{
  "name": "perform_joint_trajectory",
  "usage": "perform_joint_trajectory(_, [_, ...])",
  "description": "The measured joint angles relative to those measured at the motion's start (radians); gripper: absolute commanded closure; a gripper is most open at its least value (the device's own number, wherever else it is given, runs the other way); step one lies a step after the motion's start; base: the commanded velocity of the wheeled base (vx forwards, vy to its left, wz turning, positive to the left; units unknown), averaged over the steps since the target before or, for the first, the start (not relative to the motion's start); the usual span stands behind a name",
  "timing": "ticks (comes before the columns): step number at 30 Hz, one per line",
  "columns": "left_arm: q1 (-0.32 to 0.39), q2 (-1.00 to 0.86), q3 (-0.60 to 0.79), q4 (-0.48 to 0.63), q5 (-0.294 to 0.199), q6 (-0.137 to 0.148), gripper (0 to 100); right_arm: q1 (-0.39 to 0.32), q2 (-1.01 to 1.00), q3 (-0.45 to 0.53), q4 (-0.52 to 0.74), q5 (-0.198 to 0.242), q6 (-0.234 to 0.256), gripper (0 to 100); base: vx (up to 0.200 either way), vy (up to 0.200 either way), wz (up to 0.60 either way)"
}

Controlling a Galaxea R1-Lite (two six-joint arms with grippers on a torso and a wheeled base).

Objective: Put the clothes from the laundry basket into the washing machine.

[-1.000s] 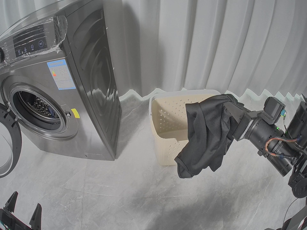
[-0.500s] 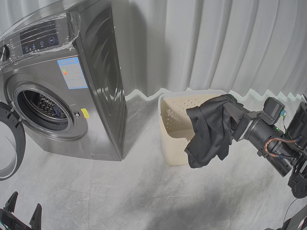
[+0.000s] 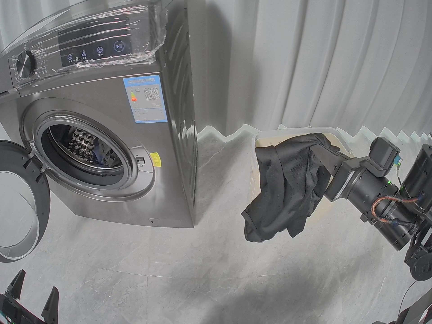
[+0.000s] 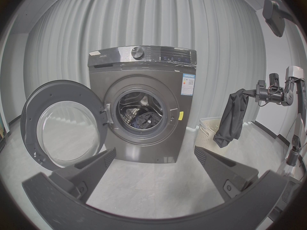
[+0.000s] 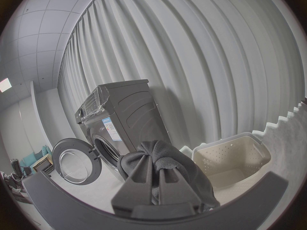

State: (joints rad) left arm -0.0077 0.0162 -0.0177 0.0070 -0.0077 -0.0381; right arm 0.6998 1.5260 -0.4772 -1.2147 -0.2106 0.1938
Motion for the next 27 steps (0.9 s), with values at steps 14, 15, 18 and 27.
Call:
perform_joint_trajectory(14, [0.000,0.000,0.000,0.000,0.000,0.001,0,0.009,0.007,0.001,0.001,0.005,0.005,100,0.000,0.171,0.00])
perform_joint_trajectory(15, [0.000,0.000,0.000,0.001,0.000,0.001,0,0.011,0.008,0.001,-0.001,0.005,0.005,100,0.000,0.000,0.00])
perform_joint_trajectory(18, [0.000,0.000,0.000,0.000,0.000,0.002,0,0.014,0.009,0.001,0.000,0.005,0.007,100,0.000,0.000,0.00])
perform_joint_trajectory(27, [0.000,0.000,0.000,0.001,0.000,0.000,0,0.016,0.012,0.001,0.000,0.005,0.008,100,-0.178,0.000,0.00])
